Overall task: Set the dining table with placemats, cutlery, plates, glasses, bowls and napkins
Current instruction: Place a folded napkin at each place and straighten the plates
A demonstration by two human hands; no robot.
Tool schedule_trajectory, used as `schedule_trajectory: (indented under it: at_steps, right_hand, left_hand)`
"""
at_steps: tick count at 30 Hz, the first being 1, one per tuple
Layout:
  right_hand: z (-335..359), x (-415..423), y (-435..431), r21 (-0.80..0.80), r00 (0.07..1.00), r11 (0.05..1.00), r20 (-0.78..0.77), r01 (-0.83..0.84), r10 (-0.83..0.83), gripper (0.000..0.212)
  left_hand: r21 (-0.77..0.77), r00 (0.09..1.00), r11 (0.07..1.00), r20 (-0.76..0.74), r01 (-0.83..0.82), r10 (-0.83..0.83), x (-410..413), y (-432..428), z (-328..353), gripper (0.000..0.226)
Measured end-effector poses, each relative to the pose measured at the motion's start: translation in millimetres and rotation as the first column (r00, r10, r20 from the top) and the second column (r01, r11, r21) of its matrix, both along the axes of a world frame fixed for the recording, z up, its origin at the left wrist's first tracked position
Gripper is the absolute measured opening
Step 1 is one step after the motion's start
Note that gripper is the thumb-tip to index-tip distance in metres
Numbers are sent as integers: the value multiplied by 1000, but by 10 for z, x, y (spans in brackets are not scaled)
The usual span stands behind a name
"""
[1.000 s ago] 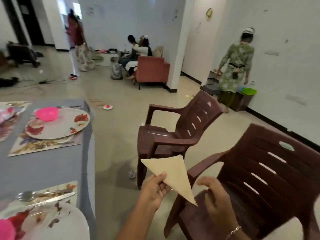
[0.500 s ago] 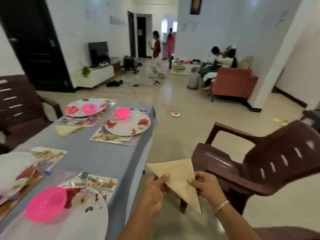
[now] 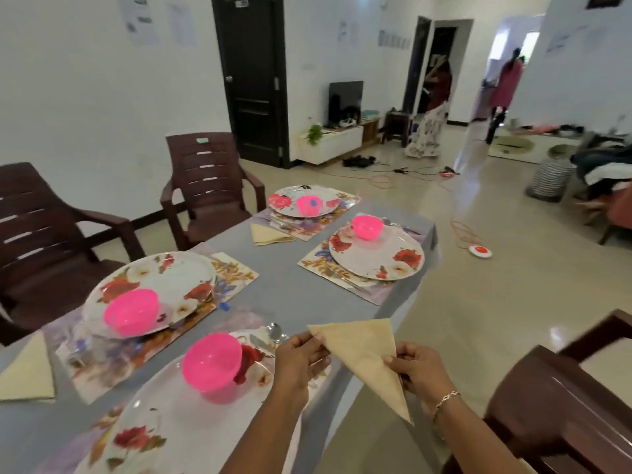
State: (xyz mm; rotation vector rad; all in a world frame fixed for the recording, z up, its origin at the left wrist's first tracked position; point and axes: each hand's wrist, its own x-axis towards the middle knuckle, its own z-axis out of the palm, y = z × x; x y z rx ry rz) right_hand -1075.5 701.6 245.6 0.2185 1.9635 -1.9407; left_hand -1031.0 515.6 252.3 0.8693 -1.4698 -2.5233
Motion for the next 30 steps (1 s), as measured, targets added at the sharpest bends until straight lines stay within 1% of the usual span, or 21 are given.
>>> schedule_trajectory:
  at_steps: [3,6,8,10,14,17,21,23,27,30]
  right_hand:
    - [-77,-393,-363,8,999,999,33,-38,37,12]
    - [-150,-738,-708,27,996,998,70,-59,57,17]
    - [-222,-966,-945,32,992,997,98,-77,74,21]
    - [-329,-1184,-1175,48,988,995,129,-91,84,23]
    - [-577,-1521,-1511,110,977,988,192,-112,90,21]
    - [-760,-1670,-1657,152,969,981,233,-123,86,18]
    - [-946,-1732,-1761,194,962,972,259,-136,83,23]
    - [-979,-1728,-1757,260,966,954,246,-149,84,23]
    - [-967,-1735,-1705,436,980,880,146,-188,136,19]
    - [-894,-1698,-1673,590,980,785,61,-189,191,17]
  left_hand:
    - [-73,998,995,9,-63,64,-225,-318,-84,7]
    - [-176,994,978,10,-110,113,-384,-564,-174,14]
    - [-250,993,962,20,-110,119,-478,-708,-274,18]
    - [-314,994,945,38,-85,102,-567,-826,-389,20]
    - [-423,993,906,97,-26,73,-714,-960,-521,20]
    - [-464,992,886,119,15,46,-798,-1023,-579,24]
    - [-472,989,880,143,51,20,-883,-1074,-658,19]
    - [-474,990,879,144,57,13,-920,-1082,-695,19]
    - [-481,987,875,157,64,14,-964,-1056,-746,20]
    - [-486,987,871,160,72,8,-924,-1022,-734,21]
